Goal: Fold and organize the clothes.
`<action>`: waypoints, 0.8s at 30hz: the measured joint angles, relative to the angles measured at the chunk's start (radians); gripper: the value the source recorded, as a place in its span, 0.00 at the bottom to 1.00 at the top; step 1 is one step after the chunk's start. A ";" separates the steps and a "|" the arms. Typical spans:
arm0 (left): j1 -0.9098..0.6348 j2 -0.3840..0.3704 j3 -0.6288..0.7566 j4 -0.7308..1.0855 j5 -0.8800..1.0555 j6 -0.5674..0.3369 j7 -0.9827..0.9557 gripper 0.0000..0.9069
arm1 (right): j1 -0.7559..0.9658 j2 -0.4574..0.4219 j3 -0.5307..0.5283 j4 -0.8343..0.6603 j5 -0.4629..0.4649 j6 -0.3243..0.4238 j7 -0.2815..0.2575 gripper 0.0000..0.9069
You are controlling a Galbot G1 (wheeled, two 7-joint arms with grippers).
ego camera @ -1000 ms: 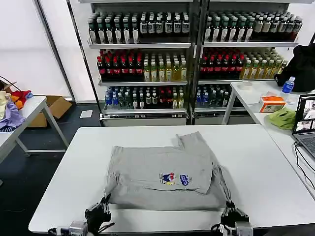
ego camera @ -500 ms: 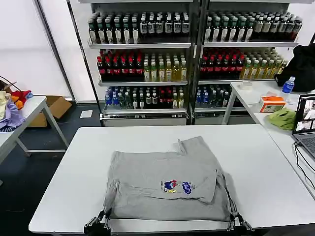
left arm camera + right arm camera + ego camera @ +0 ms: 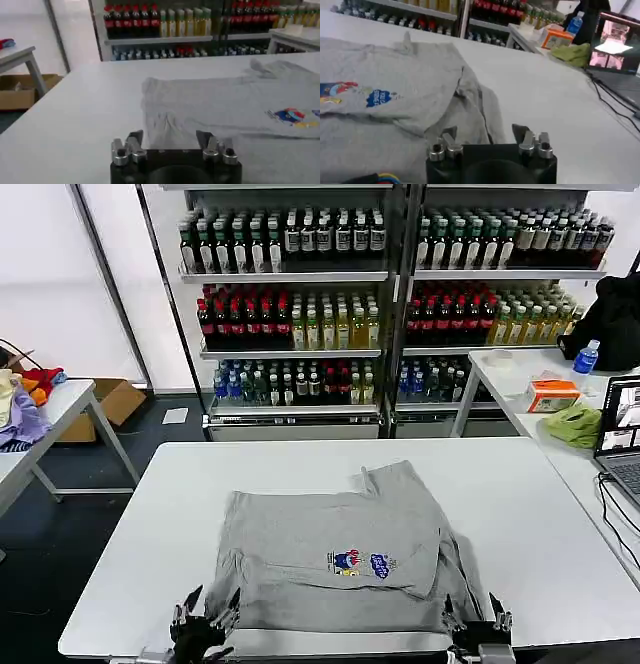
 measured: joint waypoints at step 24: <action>-0.242 0.060 -0.005 0.132 -0.087 0.084 0.006 1.00 | 0.418 0.085 -0.063 -0.315 0.023 -0.012 0.010 1.00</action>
